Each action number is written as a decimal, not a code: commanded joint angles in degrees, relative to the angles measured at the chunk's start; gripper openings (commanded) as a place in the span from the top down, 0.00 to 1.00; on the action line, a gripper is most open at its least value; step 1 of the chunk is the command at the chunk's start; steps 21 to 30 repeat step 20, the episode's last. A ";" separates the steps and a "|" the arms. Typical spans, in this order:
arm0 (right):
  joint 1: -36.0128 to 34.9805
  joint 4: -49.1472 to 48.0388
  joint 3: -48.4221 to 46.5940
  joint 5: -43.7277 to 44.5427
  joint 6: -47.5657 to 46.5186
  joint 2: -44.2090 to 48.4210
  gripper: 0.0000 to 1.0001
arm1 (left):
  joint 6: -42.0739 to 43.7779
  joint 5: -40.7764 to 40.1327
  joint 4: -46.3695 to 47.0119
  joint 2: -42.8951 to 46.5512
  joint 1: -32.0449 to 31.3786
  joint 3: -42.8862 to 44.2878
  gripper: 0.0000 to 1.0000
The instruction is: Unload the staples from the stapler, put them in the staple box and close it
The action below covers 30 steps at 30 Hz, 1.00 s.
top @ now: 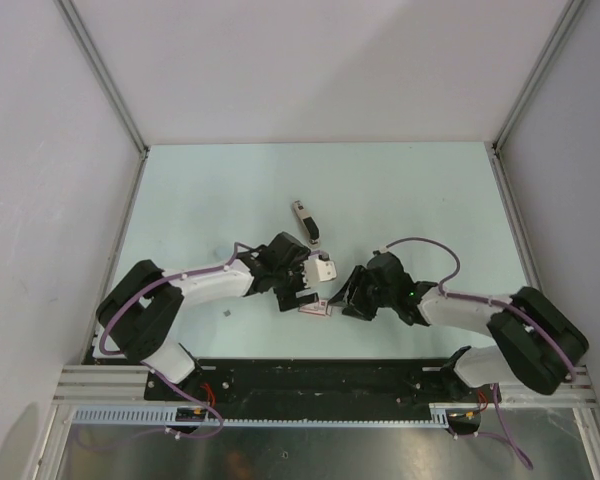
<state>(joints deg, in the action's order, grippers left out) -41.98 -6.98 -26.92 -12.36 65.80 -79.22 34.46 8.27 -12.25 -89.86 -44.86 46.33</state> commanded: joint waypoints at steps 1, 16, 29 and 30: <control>2.34 9.48 -1.55 1.74 -5.16 7.76 0.38 | -2.04 0.54 -5.81 3.34 0.75 4.06 0.01; 7.69 33.34 -23.87 11.64 -29.08 12.00 0.01 | -9.61 1.41 -21.57 18.16 14.10 19.66 0.00; 7.71 34.41 -28.96 13.31 -32.76 10.81 0.00 | -12.04 4.85 -23.98 17.69 19.35 21.09 0.01; 7.71 34.41 -28.96 13.31 -32.76 10.81 0.00 | -12.04 4.85 -23.98 17.69 19.35 21.09 0.01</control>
